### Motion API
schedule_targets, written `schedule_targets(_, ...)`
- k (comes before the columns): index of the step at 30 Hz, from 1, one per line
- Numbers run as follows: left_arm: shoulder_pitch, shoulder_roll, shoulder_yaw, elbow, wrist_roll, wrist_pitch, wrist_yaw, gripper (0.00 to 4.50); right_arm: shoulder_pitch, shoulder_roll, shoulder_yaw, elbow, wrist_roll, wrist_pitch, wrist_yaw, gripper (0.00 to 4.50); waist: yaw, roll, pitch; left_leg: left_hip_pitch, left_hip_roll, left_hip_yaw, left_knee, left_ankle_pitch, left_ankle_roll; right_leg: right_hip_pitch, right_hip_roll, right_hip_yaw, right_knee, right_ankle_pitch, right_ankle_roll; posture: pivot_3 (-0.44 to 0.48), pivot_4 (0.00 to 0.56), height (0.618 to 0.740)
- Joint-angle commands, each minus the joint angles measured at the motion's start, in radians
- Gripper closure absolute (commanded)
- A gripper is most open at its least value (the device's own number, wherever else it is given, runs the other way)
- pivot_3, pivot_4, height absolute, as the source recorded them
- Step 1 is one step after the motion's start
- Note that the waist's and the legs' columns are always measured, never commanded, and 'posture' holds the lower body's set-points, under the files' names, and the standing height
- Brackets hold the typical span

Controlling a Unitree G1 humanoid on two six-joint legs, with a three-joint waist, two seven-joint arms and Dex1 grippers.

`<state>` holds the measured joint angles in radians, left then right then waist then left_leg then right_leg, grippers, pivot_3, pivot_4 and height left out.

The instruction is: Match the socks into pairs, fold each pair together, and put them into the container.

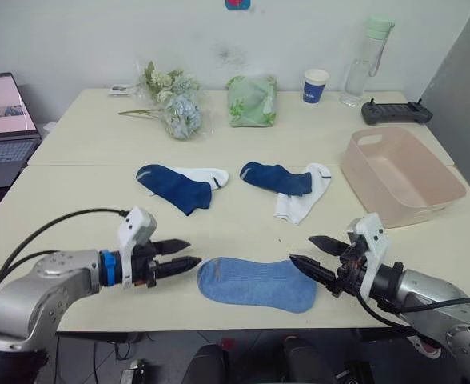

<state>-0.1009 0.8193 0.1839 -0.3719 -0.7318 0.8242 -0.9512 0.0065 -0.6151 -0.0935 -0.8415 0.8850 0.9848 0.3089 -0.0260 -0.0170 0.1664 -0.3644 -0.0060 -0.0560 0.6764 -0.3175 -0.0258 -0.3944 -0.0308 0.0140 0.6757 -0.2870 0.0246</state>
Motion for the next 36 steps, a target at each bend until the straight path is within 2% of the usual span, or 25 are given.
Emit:
schedule_targets(1,0.010,0.022,-0.045,-0.055,-0.016,-0.041,-0.090,2.27,0.003,-0.015,0.058,-0.044,-0.059,-0.067,0.036,1.15,-0.001,0.000,0.000,0.000,0.000,0.000,0.000,0.000,0.000,0.000,0.000,0.000,0.000,0.000,0.000,0.000,0.150,0.740)
schedule_targets(2,0.024,0.034,-0.070,-0.071,0.006,-0.066,-0.115,2.55,0.009,-0.018,0.074,-0.044,-0.075,-0.080,0.046,1.34,-0.005,0.000,0.000,0.000,0.000,0.000,0.000,0.000,0.000,0.000,0.000,0.000,0.000,0.000,0.000,0.000,0.150,0.740)
schedule_targets(5,0.060,0.043,-0.183,-0.067,0.128,-0.190,-0.155,3.52,0.032,-0.071,0.193,-0.030,-0.201,-0.148,0.105,2.35,-0.006,0.000,0.000,0.000,0.001,0.001,-0.002,0.000,0.000,-0.001,0.000,0.001,-0.002,-0.001,0.001,0.000,0.150,0.740)
schedule_targets(8,0.037,-0.018,-0.261,-0.013,0.194,-0.249,-0.121,4.42,0.036,-0.044,0.288,0.040,-0.294,-0.234,0.130,3.37,-0.001,0.000,0.000,0.000,0.001,0.000,-0.003,0.000,0.000,-0.001,0.000,0.000,-0.002,-0.001,0.001,0.000,0.150,0.740)
schedule_targets(11,0.023,-0.071,-0.365,0.064,0.311,-0.341,-0.104,4.50,0.028,-0.027,0.388,0.128,-0.403,-0.318,0.168,4.48,0.001,0.000,0.000,0.001,0.000,-0.001,-0.002,0.000,0.000,0.001,0.000,0.000,-0.002,-0.001,0.001,0.000,0.150,0.740)
schedule_targets(15,0.018,-0.131,-0.372,0.128,0.325,-0.320,-0.055,4.50,0.069,-0.012,0.425,0.187,-0.462,-0.360,0.184,4.48,0.000,0.000,0.000,0.001,0.000,0.000,0.000,0.000,0.000,0.002,0.000,0.000,-0.002,0.000,0.001,0.000,0.150,0.740)
schedule_targets(20,0.028,-0.109,-0.378,0.169,0.380,-0.353,-0.051,4.50,0.166,-0.005,0.369,0.219,-0.489,-0.391,0.171,4.48,0.001,0.000,0.000,0.002,0.000,-0.002,0.000,0.000,0.000,0.003,0.000,-0.001,-0.001,0.000,0.001,0.000,0.150,0.740)
schedule_targets(27,0.101,-0.074,-0.344,0.159,0.362,-0.374,-0.070,4.50,0.253,0.007,0.244,0.211,-0.452,-0.399,0.171,4.48,-0.001,0.000,-0.003,0.005,0.001,-0.002,0.000,0.000,0.000,0.006,0.000,-0.001,-0.001,-0.001,0.001,0.000,0.150,0.740)
schedule_targets(32,0.135,-0.048,-0.308,0.070,0.313,-0.361,-0.095,4.50,0.256,0.016,0.195,0.136,-0.400,-0.380,0.185,4.48,-0.002,0.000,-0.002,0.005,0.002,-0.002,-0.001,0.000,0.000,0.006,0.000,-0.001,0.000,-0.001,0.001,0.000,0.150,0.740)
schedule_targets(34,0.110,-0.011,-0.311,-0.003,0.308,-0.369,-0.134,4.50,0.207,0.062,0.192,0.109,-0.343,-0.347,0.164,4.48,-0.002,-0.001,-0.002,0.005,0.002,-0.002,-0.001,0.000,0.000,0.006,0.000,-0.001,0.000,-0.001,0.001,0.000,0.150,0.740)
schedule_targets(36,0.056,-0.030,-0.292,-0.044,0.260,-0.317,-0.110,4.50,0.147,0.103,0.216,0.103,-0.325,-0.315,0.149,4.48,-0.001,0.000,-0.001,0.005,0.002,-0.002,0.000,0.000,0.000,0.005,0.001,-0.002,-0.001,-0.001,0.001,0.000,0.150,0.740)
